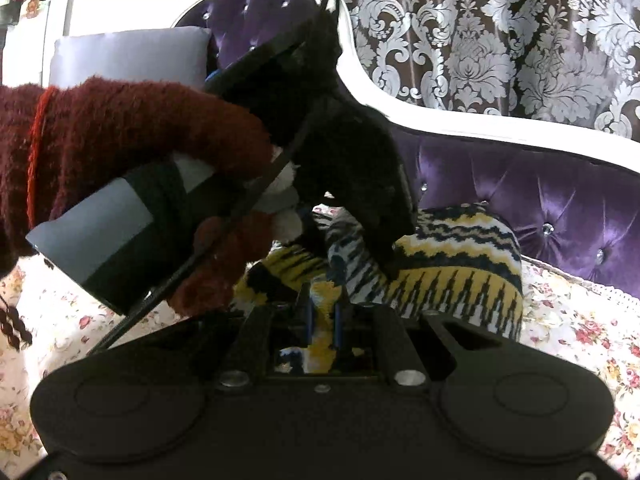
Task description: Fold small clothes
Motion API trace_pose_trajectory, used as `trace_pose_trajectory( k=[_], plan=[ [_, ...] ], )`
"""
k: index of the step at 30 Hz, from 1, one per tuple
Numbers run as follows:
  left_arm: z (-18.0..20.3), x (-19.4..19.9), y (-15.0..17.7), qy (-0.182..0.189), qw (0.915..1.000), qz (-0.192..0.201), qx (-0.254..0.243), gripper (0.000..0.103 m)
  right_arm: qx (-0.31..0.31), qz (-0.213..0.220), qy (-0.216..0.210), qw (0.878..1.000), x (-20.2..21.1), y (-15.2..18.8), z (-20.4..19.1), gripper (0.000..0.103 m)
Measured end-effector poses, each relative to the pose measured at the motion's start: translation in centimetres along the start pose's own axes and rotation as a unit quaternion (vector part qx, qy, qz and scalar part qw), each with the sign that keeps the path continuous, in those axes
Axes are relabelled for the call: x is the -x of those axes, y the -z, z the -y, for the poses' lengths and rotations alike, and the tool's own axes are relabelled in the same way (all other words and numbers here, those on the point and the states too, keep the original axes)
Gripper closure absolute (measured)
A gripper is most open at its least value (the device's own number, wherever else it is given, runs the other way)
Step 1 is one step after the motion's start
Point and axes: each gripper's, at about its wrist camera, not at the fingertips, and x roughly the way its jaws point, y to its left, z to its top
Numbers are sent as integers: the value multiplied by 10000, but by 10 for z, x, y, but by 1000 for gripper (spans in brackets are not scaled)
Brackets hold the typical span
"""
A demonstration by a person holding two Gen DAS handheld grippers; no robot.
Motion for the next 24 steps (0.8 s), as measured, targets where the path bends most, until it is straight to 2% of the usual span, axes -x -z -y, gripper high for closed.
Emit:
trace_pose_trajectory(
  k=[5, 7, 9, 11, 13, 15, 16, 18, 19, 20, 23, 24],
  plan=[
    [5, 37, -7, -123, 9973, 312, -654, 85, 35, 215, -57, 9997, 8, -17, -11, 86],
    [1, 47, -9, -223, 9963, 380, -738, 85, 35, 319, -159, 9994, 11, -24, -17, 86],
    [-13, 40, -10, -205, 9969, 224, -722, 83, 46, 343, -264, 9991, 7, -28, -25, 86],
    [-25, 18, -7, -229, 9973, 33, -697, 78, 78, 168, -293, 9994, -4, -27, -34, 84],
    [-38, 0, -1, -149, 9977, -152, -642, 70, 38, -282, -349, 9990, -25, -18, -37, 76],
    [-50, -2, 4, 89, 9983, -11, -582, 68, -107, -807, -520, 9953, -44, -5, -36, 68],
    [-55, 1, 4, 194, 9986, 34, -489, 68, -194, -853, -620, 9942, -44, 1, -34, 61],
    [-63, 10, 2, 331, 9989, 174, -298, 65, -261, -673, -755, 9945, -29, 6, -29, 55],
    [-68, 19, 0, 257, 9989, 340, -195, 59, -299, -591, -827, 9944, -20, 7, -26, 48],
    [-70, 25, -1, 168, 9986, 489, -112, 57, -345, -496, -900, 9941, -11, 9, -23, 41],
    [-74, 47, -3, -135, 9967, 800, -51, 55, -490, -275, -957, 9938, 15, 10, -11, 38],
    [-72, 53, -2, -225, 9959, 869, -111, 50, -568, -193, -934, 9938, 22, 9, -6, 38]
  ],
)
